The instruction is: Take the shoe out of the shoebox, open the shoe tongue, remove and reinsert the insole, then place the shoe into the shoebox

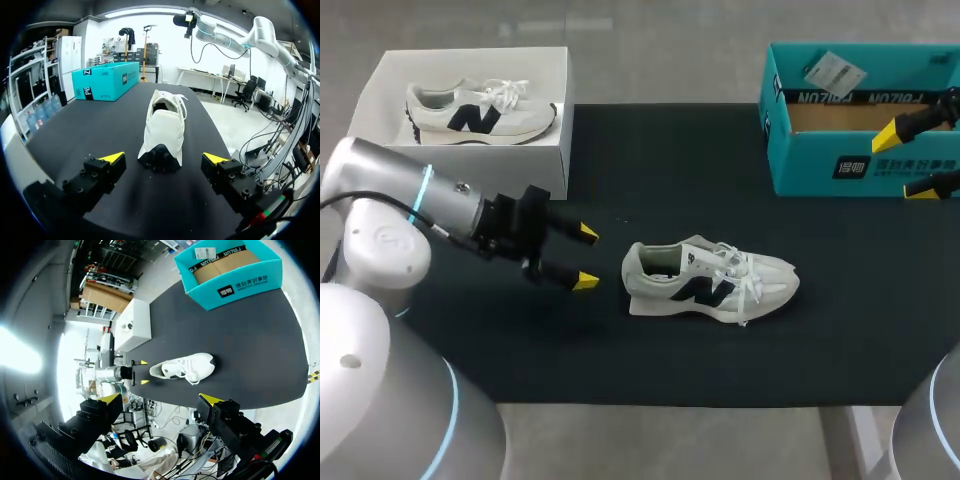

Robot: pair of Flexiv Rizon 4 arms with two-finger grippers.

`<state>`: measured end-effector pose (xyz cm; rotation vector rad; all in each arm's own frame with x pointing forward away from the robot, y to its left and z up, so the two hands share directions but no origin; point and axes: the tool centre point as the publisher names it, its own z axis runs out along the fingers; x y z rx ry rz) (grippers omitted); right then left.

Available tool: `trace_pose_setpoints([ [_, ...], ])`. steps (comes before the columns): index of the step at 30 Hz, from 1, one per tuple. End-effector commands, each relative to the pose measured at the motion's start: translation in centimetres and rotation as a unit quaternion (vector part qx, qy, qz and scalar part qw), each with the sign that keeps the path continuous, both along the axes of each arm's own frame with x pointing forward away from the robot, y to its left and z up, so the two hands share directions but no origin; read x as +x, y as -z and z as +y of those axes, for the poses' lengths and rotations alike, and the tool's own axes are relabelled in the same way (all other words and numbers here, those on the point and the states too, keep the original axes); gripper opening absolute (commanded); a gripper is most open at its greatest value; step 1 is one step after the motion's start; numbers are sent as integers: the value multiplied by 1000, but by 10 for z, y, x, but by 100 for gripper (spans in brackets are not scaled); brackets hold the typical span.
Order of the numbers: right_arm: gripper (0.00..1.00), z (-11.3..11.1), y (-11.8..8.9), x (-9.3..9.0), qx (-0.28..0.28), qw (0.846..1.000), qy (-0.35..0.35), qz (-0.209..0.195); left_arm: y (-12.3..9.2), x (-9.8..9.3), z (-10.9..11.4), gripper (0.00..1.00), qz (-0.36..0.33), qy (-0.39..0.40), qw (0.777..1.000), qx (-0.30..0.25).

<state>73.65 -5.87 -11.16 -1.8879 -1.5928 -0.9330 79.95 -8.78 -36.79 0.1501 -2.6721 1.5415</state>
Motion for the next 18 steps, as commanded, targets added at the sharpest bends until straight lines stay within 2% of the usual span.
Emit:
trace_pose_setpoints([
  [1,100,0,1,0,-1,1000,1,0,20,0,-13,100,-5,-7,1000,-3],
  [18,100,0,1,0,-1,1000,1,0,46,6,-46,100,-26,24,999,-3],
])
